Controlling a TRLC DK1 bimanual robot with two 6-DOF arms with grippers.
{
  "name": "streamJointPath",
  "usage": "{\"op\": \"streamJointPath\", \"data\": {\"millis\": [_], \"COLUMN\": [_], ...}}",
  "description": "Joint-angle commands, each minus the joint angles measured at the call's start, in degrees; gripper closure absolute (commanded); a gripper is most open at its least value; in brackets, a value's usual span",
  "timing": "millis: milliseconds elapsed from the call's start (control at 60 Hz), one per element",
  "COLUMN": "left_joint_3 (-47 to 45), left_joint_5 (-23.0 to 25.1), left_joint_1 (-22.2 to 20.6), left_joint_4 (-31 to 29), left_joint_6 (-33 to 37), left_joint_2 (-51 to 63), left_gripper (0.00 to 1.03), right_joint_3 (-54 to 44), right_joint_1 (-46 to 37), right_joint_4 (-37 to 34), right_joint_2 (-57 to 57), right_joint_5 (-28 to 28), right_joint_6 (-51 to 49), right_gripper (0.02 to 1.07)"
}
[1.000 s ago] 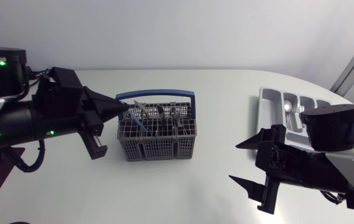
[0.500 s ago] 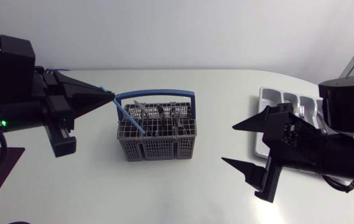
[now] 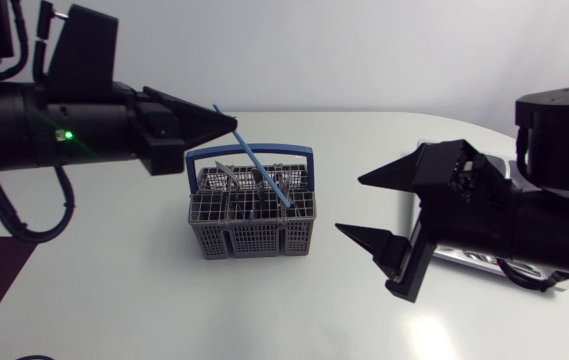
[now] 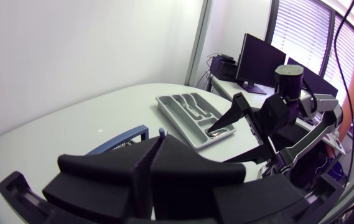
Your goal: Unload the cutlery basket into the drawer organizer.
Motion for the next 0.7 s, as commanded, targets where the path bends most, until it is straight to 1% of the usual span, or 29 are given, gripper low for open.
{"op": "streamJointPath", "data": {"millis": [0, 83, 200, 250, 300, 400, 550, 683], "left_joint_3": [2.2, 2.73, 3.78, 4.22, 4.57, 5.27, 5.8, 6.24], "left_joint_5": [0.59, 0.5, 0.24, 0.24, -0.11, -0.11, -0.11, -0.11], "left_joint_1": [-1.18, -2.68, -4.35, -4.79, -5.4, -5.84, -6.28, -6.28], "left_joint_4": [2.39, 3.89, 4.68, 5.03, 5.12, 5.21, 5.47, 5.47], "left_joint_6": [-4.32, -6.08, -7.14, -7.49, -7.49, -7.66, -8.02, -8.02], "left_joint_2": [2.77, 4.96, 7.69, 8.74, 9.36, 10.32, 10.94, 11.38], "left_gripper": [0.81, 0.81, 0.81, 0.81, 0.81, 0.81, 0.81, 0.81], "right_joint_3": [1.32, 1.49, 2.11, 2.63, 2.99, 4.04, 5.27, 5.89], "right_joint_1": [0.74, 0.74, 0.83, 1.01, 1.27, 1.89, 1.97, 2.24], "right_joint_4": [1.69, 3.71, 6.35, 7.31, 8.28, 9.34, 10.92, 11.88], "right_joint_2": [2.03, 3.61, 5.72, 6.78, 7.66, 9.85, 12.84, 14.6], "right_joint_5": [0.39, 0.39, 0.39, 0.3, 0.39, 0.39, 0.21, 0.21], "right_joint_6": [2.48, 3.53, 5.11, 5.82, 6.43, 7.13, 7.75, 7.93], "right_gripper": [0.26, 0.3, 0.31, 0.36, 0.39, 0.4, 0.51, 0.66]}}
